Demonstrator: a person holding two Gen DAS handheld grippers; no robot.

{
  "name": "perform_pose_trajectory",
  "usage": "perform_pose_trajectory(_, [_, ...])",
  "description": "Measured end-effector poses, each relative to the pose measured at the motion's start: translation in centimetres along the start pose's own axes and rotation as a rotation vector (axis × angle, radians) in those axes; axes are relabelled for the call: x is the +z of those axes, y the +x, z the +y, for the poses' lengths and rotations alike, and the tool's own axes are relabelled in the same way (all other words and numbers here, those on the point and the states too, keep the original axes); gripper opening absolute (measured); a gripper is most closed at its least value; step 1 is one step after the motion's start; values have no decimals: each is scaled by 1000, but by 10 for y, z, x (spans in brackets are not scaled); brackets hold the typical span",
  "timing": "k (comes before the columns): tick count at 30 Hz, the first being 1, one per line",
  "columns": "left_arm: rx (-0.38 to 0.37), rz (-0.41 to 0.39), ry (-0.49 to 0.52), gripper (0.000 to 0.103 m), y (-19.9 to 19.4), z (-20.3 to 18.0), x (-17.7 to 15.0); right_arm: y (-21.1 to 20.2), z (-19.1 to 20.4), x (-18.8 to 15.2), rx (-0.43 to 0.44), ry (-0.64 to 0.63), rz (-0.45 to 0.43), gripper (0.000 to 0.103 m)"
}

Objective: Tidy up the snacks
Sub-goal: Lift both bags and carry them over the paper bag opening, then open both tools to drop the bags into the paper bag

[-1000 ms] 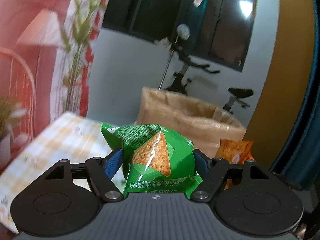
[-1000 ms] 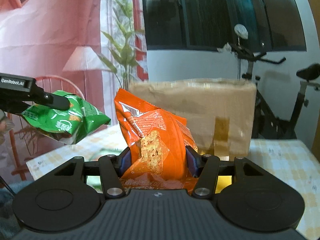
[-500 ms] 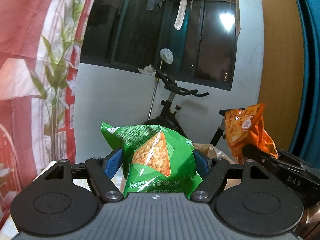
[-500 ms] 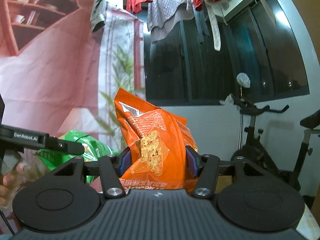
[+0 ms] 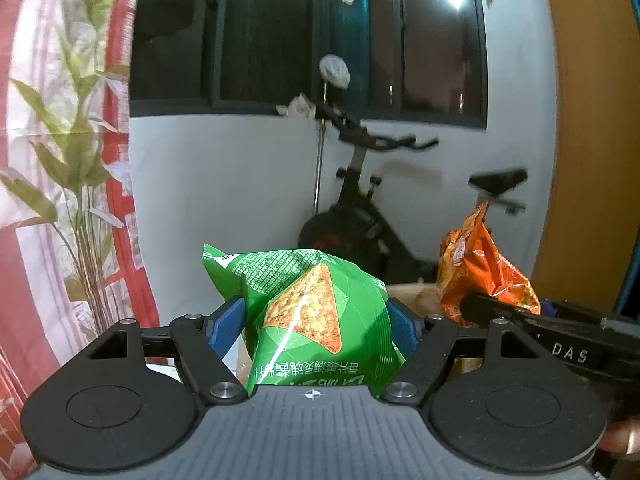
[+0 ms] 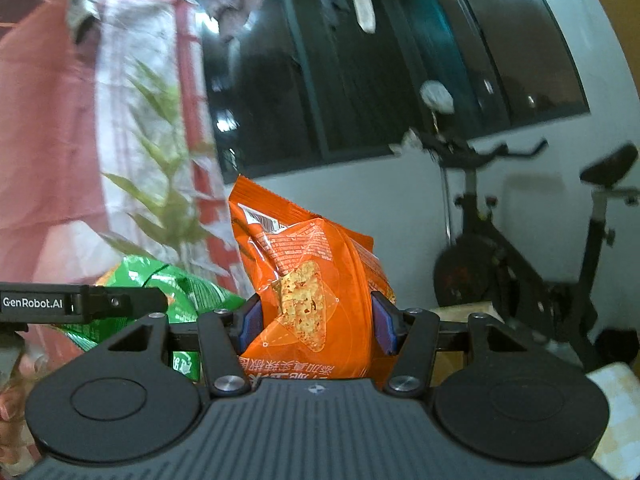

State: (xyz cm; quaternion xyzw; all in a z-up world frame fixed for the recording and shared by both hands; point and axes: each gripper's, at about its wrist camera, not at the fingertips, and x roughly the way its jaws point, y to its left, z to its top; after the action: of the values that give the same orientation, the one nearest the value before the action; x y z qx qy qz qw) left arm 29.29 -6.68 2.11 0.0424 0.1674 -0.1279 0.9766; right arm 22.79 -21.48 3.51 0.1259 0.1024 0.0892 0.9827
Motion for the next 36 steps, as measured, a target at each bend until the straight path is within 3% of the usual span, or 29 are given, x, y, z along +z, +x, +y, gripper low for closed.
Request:
perform_pose_trajectory(8, [-12,102,-22,81,30,5,-9,16,-24,-14,-107,44,124,61])
perform_pose_trajectory(12, [13,122,-20,87,31,13,-15,13,-29,-14,-150,56,142,75])
perform_pose_trajectory(14, [19,131,-27,87,31,17,-17,8,-30,-13,-163,49,141,76])
perform_pose_trajectory(36, [18,117,-116,87,-55,61,-31,-39,-3,-10,-110,-143,169,76])
